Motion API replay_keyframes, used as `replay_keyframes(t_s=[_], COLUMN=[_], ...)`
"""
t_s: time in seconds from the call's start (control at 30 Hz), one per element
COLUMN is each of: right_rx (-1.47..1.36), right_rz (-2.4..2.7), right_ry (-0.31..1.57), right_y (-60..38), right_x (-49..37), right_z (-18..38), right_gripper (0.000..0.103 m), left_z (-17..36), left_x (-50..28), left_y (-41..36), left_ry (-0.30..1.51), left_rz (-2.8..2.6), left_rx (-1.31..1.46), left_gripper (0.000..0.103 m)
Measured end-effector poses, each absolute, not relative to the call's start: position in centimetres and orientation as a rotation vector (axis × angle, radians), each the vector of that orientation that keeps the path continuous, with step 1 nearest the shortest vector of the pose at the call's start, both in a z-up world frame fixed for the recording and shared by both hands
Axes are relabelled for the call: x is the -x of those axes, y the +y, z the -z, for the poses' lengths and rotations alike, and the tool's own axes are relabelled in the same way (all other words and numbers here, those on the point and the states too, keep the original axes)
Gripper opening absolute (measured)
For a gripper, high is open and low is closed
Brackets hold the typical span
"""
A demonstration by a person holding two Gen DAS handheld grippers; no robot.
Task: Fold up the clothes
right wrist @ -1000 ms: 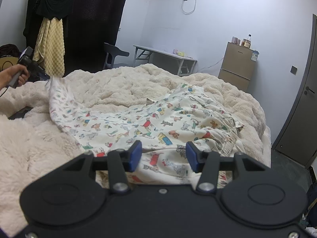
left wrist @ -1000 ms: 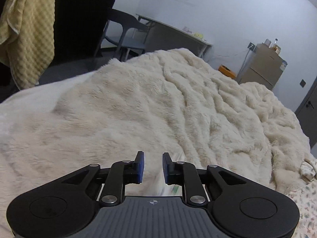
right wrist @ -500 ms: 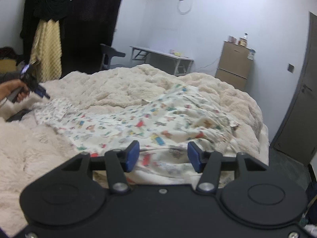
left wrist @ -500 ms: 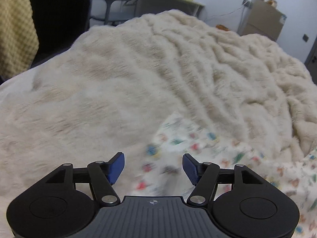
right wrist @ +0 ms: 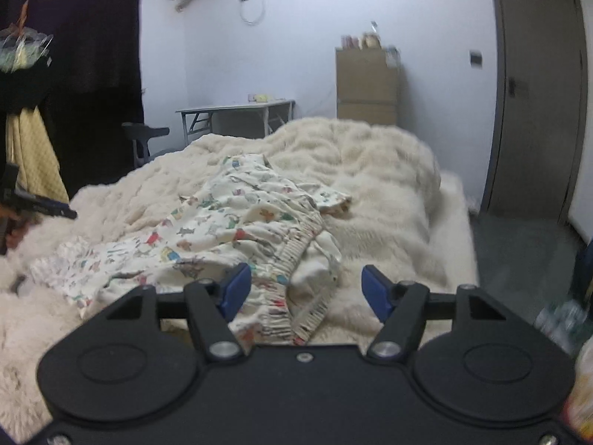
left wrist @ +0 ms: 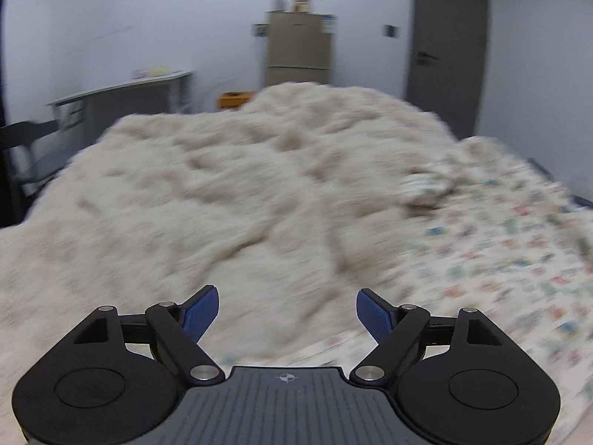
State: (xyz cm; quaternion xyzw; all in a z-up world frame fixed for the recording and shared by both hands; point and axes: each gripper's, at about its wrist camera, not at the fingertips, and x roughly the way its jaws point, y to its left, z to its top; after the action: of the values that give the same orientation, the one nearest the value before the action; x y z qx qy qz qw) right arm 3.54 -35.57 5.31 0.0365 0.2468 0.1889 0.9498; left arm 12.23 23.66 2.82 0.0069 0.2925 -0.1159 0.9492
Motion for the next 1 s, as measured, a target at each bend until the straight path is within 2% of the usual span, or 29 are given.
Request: replay_keyframes(t_s=[0.13,0.37,0.47,0.5,0.57,0.6,0.77,0.8,0.83,0.87,0.93,0.97,1.0], right_rx=[-0.305,-0.404,-0.489,-0.489,-0.495,-0.514,-0.57,-0.558,-0.546,-0.509,-0.41,-0.325,-0.247], right_rz=[-0.485,-0.531,-0.591,-0.595,-0.602,-0.614,-0.645,-0.661,-0.677,-0.691,-0.719,-0.741,-0.76], right_ry=[0.621,0.642,0.686,0.707,0.733,0.708,0.473,0.43,0.387,0.366,0.346,0.359,0.38], right_y=[-37.2,-38.6,-38.6,-38.2,-37.7,-38.0,-41.3,-42.1,-42.9,-43.3,-43.9,-43.9,-43.5], right_x=[-6.6,-7.2,-8.9,-9.4,-9.9,-9.8,-6.4,-5.4,-4.4,-3.3,-1.0,0.0,0.7], right_z=[-1.5,-0.2,1.0,1.5,2.1,1.9,-1.8,-2.8,-3.8,-4.7,-6.0,-6.2,-6.2], right_gripper=[0.061,0.06,0.055,0.051,0.033,0.02,0.017,0.016,0.016,0.016,0.016,0.016,0.016], left_z=[-3.5,-5.1,-5.4,-5.4,-5.1,-4.8,-3.2,-2.7,-2.2,-2.0,-1.6,-1.5,-1.6], left_x=[-12.6,-7.8,-6.1,-5.6,-4.8,-4.2,-2.6,-2.1,-1.8,-1.6,-1.0,-0.8,-0.4], left_y=[18.5,9.7,7.2,6.5,5.1,4.3,1.5,0.9,0.4,0.2,-0.1,-0.1,0.1], left_ry=[0.591,0.523,0.508,0.507,0.511,0.511,0.492,0.464,0.439,0.427,0.399,0.388,0.373], left_rz=[0.361,0.642,0.732,0.763,0.825,0.855,0.917,0.876,0.837,0.82,0.79,0.783,0.78], left_rx=[-0.008,-0.152,-0.217,-0.237,-0.284,-0.319,-0.452,-0.5,-0.541,-0.56,-0.604,-0.619,-0.633], left_gripper=[0.078,0.078,0.078,0.078,0.078,0.078,0.077,0.069,0.049,0.043,0.01,0.004,0.003])
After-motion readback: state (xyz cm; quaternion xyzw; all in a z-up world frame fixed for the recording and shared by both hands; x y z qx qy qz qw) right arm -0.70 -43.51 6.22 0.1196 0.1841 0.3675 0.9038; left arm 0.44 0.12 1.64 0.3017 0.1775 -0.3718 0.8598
